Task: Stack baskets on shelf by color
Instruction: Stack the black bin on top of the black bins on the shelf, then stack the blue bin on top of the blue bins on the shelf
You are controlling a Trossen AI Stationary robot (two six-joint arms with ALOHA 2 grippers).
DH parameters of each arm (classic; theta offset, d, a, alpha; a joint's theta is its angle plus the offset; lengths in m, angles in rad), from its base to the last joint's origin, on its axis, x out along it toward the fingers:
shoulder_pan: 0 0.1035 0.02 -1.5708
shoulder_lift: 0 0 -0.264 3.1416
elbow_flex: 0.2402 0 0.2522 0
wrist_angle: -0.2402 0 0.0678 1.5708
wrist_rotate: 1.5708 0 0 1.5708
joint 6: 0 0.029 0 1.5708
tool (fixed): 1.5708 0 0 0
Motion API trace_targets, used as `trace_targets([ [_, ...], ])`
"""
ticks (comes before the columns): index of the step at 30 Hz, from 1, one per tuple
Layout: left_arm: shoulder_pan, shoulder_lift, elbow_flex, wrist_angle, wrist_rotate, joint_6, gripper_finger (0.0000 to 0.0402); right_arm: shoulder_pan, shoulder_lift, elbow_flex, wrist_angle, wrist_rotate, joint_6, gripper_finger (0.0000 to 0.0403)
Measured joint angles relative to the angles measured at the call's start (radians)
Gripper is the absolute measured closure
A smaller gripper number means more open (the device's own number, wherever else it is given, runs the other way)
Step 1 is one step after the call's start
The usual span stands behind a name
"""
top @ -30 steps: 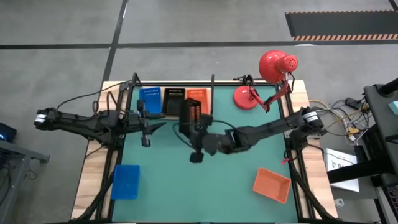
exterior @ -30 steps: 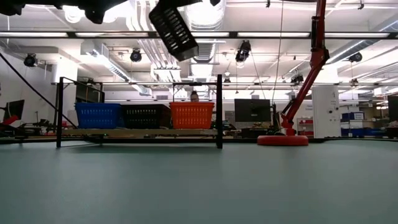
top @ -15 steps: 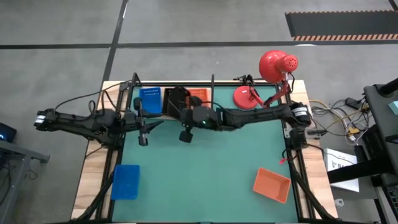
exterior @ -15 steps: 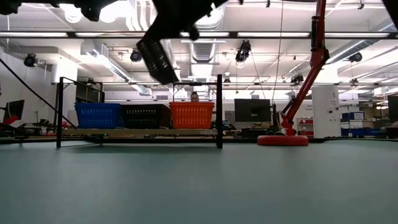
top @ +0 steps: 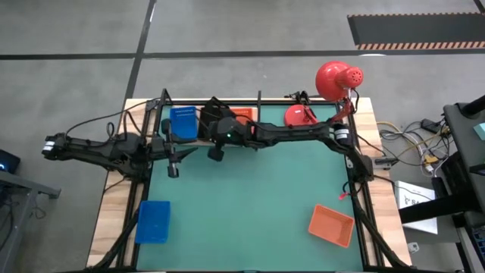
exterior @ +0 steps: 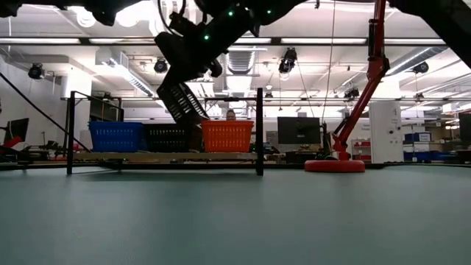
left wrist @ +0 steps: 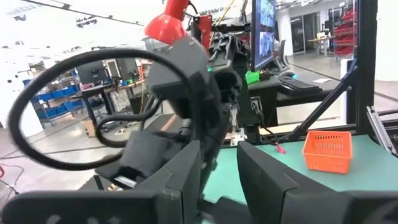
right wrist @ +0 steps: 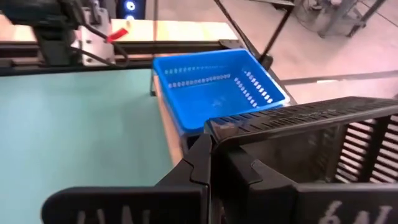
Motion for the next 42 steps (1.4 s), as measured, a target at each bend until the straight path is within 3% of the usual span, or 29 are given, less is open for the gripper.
trace_targets([
  [8, 0.000, -0.018, 0.000, 0.001, -0.001, 0.006, 0.0311, -0.023, 0.033, 0.060, -0.072, 0.001, -0.006, 0.0386],
  [19, 0.000, -0.025, 0.000, 0.000, -0.001, 0.006, 0.0311, -0.026, 0.039, 0.070, -0.075, 0.000, -0.007, 0.0291],
  [25, 0.000, -0.018, 0.000, 0.001, -0.001, 0.005, 0.0311, -0.020, 0.038, 0.069, -0.070, 0.001, -0.008, 0.0264],
  [35, 0.000, -0.016, 0.000, -0.001, -0.001, 0.014, 0.0311, 0.009, -0.011, 0.068, -0.133, 0.000, -0.079, 0.0291],
  [42, 0.000, -0.002, 0.000, 0.008, -0.001, 0.022, 0.0311, 0.080, -0.113, 0.055, -0.319, 0.000, -0.086, 0.0340],
])
